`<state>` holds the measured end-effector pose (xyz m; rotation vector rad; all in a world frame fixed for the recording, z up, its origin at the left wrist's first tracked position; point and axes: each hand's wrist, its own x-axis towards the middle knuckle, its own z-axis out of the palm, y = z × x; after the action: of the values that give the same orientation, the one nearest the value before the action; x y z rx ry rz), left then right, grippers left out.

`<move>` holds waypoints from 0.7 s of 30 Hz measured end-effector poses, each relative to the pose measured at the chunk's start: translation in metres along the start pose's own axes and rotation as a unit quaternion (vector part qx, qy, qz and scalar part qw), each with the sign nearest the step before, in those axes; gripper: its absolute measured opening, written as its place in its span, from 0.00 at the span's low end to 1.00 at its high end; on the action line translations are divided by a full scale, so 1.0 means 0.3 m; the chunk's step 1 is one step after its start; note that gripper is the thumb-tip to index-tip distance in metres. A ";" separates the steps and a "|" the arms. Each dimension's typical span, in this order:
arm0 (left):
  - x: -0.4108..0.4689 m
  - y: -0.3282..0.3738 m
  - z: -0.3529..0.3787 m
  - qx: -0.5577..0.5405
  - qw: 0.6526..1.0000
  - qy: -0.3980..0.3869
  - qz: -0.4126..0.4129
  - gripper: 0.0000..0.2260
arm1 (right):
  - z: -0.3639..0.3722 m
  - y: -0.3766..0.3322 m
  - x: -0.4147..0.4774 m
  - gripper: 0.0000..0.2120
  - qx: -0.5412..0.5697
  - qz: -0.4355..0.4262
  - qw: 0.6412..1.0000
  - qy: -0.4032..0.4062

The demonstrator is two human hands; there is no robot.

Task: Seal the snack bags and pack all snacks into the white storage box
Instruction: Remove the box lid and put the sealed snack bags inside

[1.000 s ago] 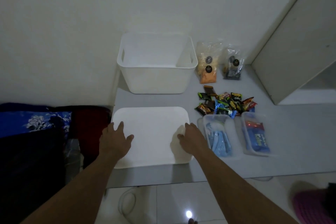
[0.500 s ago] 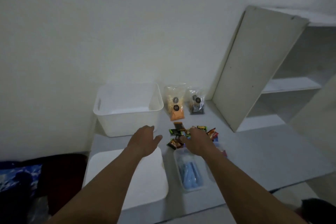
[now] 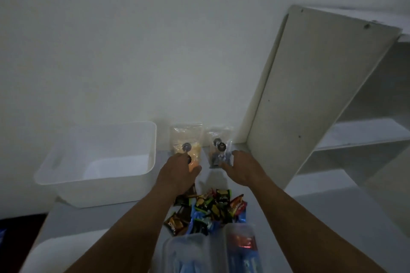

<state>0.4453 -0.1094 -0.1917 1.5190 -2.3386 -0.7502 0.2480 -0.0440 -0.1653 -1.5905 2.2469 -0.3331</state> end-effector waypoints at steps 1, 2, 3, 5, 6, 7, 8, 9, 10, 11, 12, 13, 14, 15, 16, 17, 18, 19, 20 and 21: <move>0.044 0.000 0.019 -0.003 1.000 0.014 -0.014 0.23 | 0.007 0.030 0.057 0.18 0.004 0.004 1.000 0.001; 0.089 -0.004 0.039 -0.003 0.999 0.026 -0.029 0.22 | 0.018 0.061 0.113 0.18 0.007 0.015 1.000 -0.003; 0.131 -0.013 0.061 -0.003 0.998 0.034 -0.044 0.21 | 0.041 0.102 0.176 0.18 0.009 0.018 1.000 -0.008; 0.207 -0.044 0.105 0.005 0.996 0.054 -0.068 0.21 | 0.081 0.165 0.291 0.21 0.013 0.016 1.000 -0.009; 0.239 -0.059 0.127 0.015 0.995 0.064 -0.081 0.21 | 0.087 0.181 0.331 0.23 0.023 0.015 1.000 -0.007; 0.269 -0.070 0.146 0.026 0.992 0.073 -0.098 0.23 | 0.096 0.198 0.371 0.25 0.032 0.014 0.999 -0.007; 0.298 -0.082 0.164 0.037 0.989 0.084 -0.115 0.25 | 0.106 0.211 0.409 0.29 0.040 0.018 0.999 -0.007; 0.327 -0.094 0.181 0.043 0.985 0.098 -0.133 0.26 | 0.107 0.216 0.440 0.32 0.051 0.025 0.998 -0.002; 0.352 -0.105 0.196 0.044 0.982 0.110 -0.150 0.27 | 0.119 0.226 0.476 0.34 0.063 0.038 0.997 0.003; 0.374 -0.117 0.211 0.042 0.978 0.119 -0.163 0.27 | 0.135 0.239 0.515 0.34 0.085 0.050 0.995 0.015; 0.395 -0.129 0.226 0.034 0.976 0.128 -0.175 0.27 | 0.151 0.249 0.550 0.33 0.108 0.066 0.991 0.031; 0.413 -0.142 0.242 0.018 0.973 0.135 -0.189 0.28 | 0.168 0.260 0.582 0.31 0.129 0.080 0.987 0.048; 0.429 -0.150 0.256 -0.002 0.969 0.142 -0.203 0.28 | 0.182 0.268 0.605 0.30 0.143 0.096 0.983 0.062; 0.443 -0.161 0.271 -0.025 0.964 0.152 -0.219 0.29 | 0.198 0.275 0.625 0.29 0.154 0.108 0.980 0.070; 0.457 -0.169 0.284 -0.049 0.958 0.163 -0.232 0.28 | 0.213 0.280 0.639 0.28 0.162 0.118 0.977 0.072; 0.469 -0.176 0.296 -0.075 0.952 0.174 -0.241 0.28 | 0.225 0.283 0.649 0.27 0.169 0.128 0.974 0.076; 0.479 -0.182 0.305 -0.100 0.946 0.185 -0.246 0.27 | 0.238 0.281 0.654 0.26 0.178 0.136 0.971 0.083; 0.487 -0.185 0.312 -0.124 0.940 0.196 -0.248 0.27 | 0.253 0.282 0.660 0.26 0.187 0.140 0.968 0.094; 0.494 -0.188 0.318 -0.145 0.935 0.205 -0.251 0.26 | 0.267 0.281 0.666 0.26 0.197 0.143 0.965 0.103; 0.500 -0.188 0.324 -0.161 0.929 0.212 -0.255 0.26 | 0.282 0.280 0.672 0.26 0.212 0.144 0.961 0.108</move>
<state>0.3796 -0.2358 -0.3135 1.9164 -1.4421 -0.7683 0.1521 -0.2039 -0.3070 -1.0353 2.3187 -0.8728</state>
